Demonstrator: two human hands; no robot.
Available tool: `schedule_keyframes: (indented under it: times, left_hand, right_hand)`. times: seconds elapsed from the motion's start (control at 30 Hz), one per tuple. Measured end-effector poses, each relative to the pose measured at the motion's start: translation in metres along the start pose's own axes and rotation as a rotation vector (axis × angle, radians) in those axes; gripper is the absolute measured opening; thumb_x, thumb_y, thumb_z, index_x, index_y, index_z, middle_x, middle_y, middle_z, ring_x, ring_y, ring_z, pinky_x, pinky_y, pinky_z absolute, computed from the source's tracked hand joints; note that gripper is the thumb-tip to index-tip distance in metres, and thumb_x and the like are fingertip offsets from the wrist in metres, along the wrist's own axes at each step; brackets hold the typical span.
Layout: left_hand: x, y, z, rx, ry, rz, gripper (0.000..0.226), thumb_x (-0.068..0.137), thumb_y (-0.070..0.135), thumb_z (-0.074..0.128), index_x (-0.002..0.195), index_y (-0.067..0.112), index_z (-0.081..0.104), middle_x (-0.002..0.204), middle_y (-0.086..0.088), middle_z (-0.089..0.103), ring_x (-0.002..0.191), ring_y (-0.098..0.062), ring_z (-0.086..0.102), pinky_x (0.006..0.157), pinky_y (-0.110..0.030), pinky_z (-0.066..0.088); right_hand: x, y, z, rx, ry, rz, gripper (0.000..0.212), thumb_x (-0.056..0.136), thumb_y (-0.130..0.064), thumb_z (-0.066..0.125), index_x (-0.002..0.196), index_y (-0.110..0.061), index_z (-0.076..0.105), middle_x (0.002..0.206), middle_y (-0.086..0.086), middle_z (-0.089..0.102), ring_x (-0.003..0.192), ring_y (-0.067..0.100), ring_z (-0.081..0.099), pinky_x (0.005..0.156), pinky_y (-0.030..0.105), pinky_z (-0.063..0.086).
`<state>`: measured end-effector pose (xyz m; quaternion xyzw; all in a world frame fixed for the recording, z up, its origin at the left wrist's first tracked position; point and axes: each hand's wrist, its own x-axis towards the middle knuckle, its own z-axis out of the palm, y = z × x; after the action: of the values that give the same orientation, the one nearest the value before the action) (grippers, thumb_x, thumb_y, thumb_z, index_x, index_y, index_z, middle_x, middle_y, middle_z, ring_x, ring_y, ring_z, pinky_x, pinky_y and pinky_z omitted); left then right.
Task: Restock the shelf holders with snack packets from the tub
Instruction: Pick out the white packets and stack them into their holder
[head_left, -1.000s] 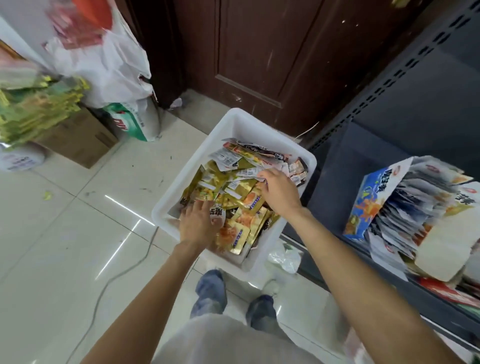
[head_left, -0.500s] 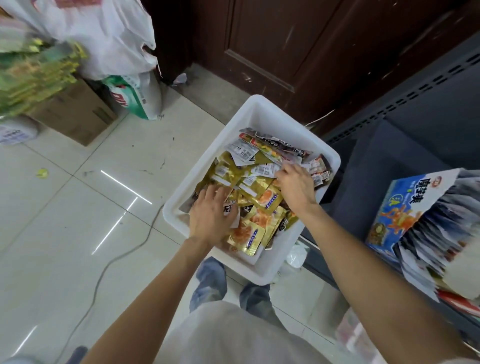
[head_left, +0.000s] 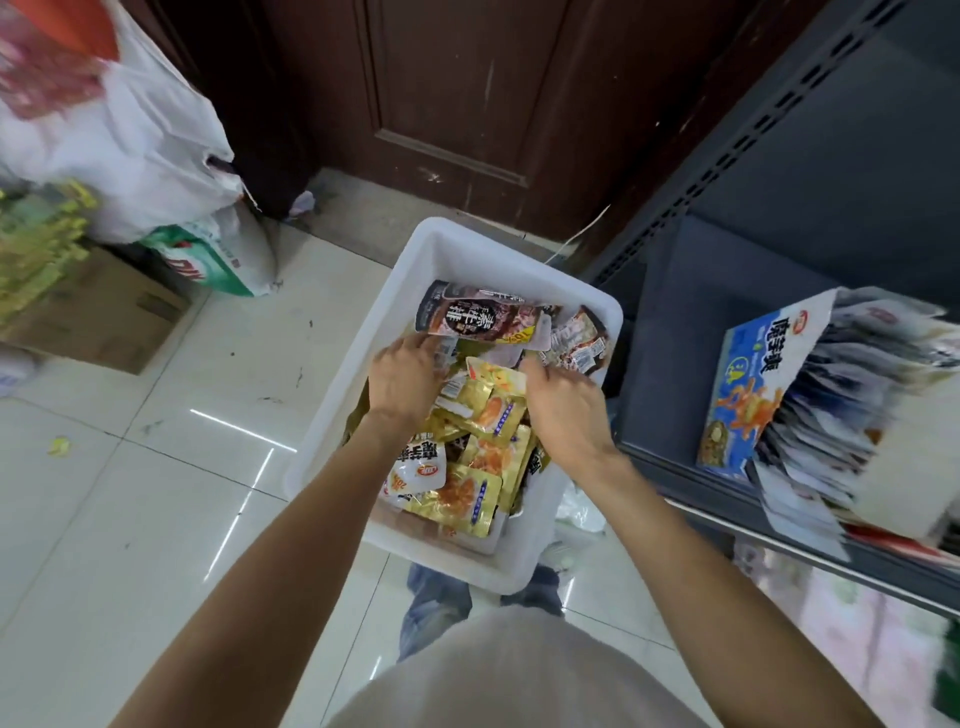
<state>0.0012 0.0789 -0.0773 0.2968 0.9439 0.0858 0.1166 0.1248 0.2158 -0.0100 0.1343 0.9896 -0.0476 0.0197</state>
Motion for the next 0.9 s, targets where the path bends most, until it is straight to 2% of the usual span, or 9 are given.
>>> schedule_keyframes:
  times: [0.1, 0.2, 0.27, 0.33, 0.43, 0.5, 0.6, 0.77, 0.9]
  left_hand:
    - [-0.017, -0.001, -0.011, -0.161, 0.063, -0.025, 0.031, 0.094, 0.039, 0.054, 0.119, 0.024, 0.065, 0.113, -0.002, 0.068, 0.081, -0.025, 0.068, 0.072, -0.035, 0.054]
    - [-0.037, -0.003, -0.027, -0.360, 0.169, -0.071, 0.027, 0.096, 0.027, 0.053, 0.117, 0.019, 0.067, 0.104, -0.008, 0.071, 0.076, -0.029, 0.068, 0.067, -0.034, 0.053]
    - [-0.052, -0.004, -0.038, -0.476, 0.261, -0.093, 0.024, 0.096, 0.016, 0.053, 0.116, 0.016, 0.066, 0.094, -0.009, 0.073, 0.070, -0.028, 0.067, 0.062, -0.028, 0.048]
    - [-0.065, -0.004, -0.048, -0.529, 0.297, -0.140, 0.026, 0.095, 0.008, 0.050, 0.116, 0.016, 0.064, 0.086, -0.009, 0.072, 0.064, -0.027, 0.064, 0.060, -0.027, 0.044]
    - [-0.078, -0.002, -0.055, -0.649, 0.228, -0.264, 0.024, 0.095, 0.009, 0.048, 0.114, 0.013, 0.063, 0.085, -0.010, 0.070, 0.067, -0.028, 0.064, 0.063, -0.035, 0.052]
    - [-0.084, 0.003, -0.059, -0.969, 0.129, -0.432, 0.019, 0.093, 0.009, 0.053, 0.110, 0.010, 0.061, 0.097, -0.009, 0.069, 0.079, -0.026, 0.066, 0.073, -0.039, 0.055]
    - [-0.093, 0.012, -0.065, -1.490, -0.081, -0.573, 0.025, 0.085, -0.002, 0.060, 0.109, 0.004, 0.058, 0.110, -0.017, 0.067, 0.096, -0.035, 0.066, 0.087, -0.047, 0.052]
    - [-0.104, 0.026, -0.069, -1.625, -0.210, -0.476, 0.033, 0.086, 0.000, 0.061, 0.117, 0.012, 0.060, 0.115, -0.012, 0.068, 0.104, -0.031, 0.065, 0.091, -0.047, 0.051]
    - [-0.108, 0.038, -0.079, -1.613, -0.139, -0.506, 0.029, 0.088, 0.024, 0.063, 0.117, 0.021, 0.061, 0.112, -0.006, 0.070, 0.099, -0.026, 0.068, 0.089, -0.046, 0.051]
  right_hand:
    - [-0.014, 0.007, -0.008, 0.377, 0.017, 0.310, 0.012, 0.097, -0.008, 0.047, 0.106, -0.010, 0.053, 0.068, 0.000, 0.057, 0.055, 0.021, 0.049, 0.053, 0.029, 0.037]
    - [-0.023, 0.011, -0.016, 1.038, 0.051, 0.626, 0.010, 0.097, -0.009, 0.050, 0.100, -0.014, 0.057, 0.086, -0.005, 0.065, 0.074, 0.011, 0.064, 0.059, 0.022, 0.049]
    - [-0.028, 0.013, -0.020, 1.280, 0.033, 0.746, 0.012, 0.096, -0.009, 0.052, 0.096, -0.019, 0.058, 0.086, -0.008, 0.067, 0.070, 0.002, 0.066, 0.056, 0.019, 0.051]
    - [-0.033, 0.013, -0.021, 1.336, 0.008, 0.772, 0.015, 0.096, -0.010, 0.053, 0.092, -0.023, 0.059, 0.084, -0.010, 0.068, 0.070, 0.005, 0.066, 0.062, 0.029, 0.052]
    - [-0.038, 0.013, -0.019, 1.366, 0.023, 0.778, 0.015, 0.095, -0.013, 0.055, 0.092, -0.026, 0.060, 0.087, -0.007, 0.069, 0.076, 0.010, 0.066, 0.066, 0.032, 0.051]
    - [-0.043, 0.011, -0.020, 1.387, 0.019, 0.761, 0.011, 0.093, -0.015, 0.060, 0.099, -0.024, 0.061, 0.092, -0.003, 0.070, 0.083, 0.013, 0.068, 0.069, 0.031, 0.052]
    - [-0.055, 0.008, -0.026, 1.450, -0.025, 0.699, 0.029, 0.084, -0.012, 0.070, 0.110, -0.021, 0.059, 0.093, -0.006, 0.073, 0.085, 0.012, 0.070, 0.071, 0.026, 0.055]
    - [-0.077, 0.011, -0.046, 1.366, -0.058, 0.574, 0.035, 0.086, -0.009, 0.068, 0.118, -0.020, 0.057, 0.100, -0.007, 0.072, 0.089, 0.006, 0.069, 0.071, 0.023, 0.057]
    - [-0.103, 0.020, -0.072, 1.268, 0.119, 0.519, 0.020, 0.086, -0.012, 0.069, 0.095, -0.027, 0.058, 0.090, -0.012, 0.070, 0.083, -0.001, 0.067, 0.063, 0.014, 0.052]
